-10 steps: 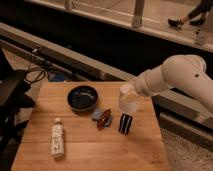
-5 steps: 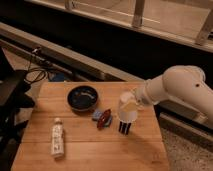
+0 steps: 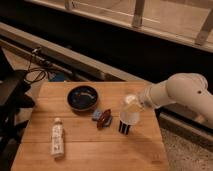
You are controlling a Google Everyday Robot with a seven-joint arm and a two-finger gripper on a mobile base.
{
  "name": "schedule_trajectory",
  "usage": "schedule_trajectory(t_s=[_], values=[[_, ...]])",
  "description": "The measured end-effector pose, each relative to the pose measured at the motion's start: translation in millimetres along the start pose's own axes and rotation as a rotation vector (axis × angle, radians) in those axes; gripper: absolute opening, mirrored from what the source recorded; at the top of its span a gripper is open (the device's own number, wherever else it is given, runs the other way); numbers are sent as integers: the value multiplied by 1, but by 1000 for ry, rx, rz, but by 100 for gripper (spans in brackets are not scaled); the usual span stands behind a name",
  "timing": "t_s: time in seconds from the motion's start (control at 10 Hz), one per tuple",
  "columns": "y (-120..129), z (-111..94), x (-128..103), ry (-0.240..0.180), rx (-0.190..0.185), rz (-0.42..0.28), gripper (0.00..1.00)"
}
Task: Place the ceramic cup over the eraser
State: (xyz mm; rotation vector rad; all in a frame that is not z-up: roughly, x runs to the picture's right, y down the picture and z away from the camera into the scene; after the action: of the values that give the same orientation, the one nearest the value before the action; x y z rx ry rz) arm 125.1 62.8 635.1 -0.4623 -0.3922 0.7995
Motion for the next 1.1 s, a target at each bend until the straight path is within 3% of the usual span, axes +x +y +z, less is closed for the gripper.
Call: schedule_trajectory(t_s=[0.3, 0.5, 0.6, 1.1], values=[[-7, 8, 0, -21, 3, 14, 59], [-7, 18, 0, -31, -9, 28, 76], [-6, 22, 0, -32, -16, 31, 79], [2, 32, 13, 16, -62, 74, 79]])
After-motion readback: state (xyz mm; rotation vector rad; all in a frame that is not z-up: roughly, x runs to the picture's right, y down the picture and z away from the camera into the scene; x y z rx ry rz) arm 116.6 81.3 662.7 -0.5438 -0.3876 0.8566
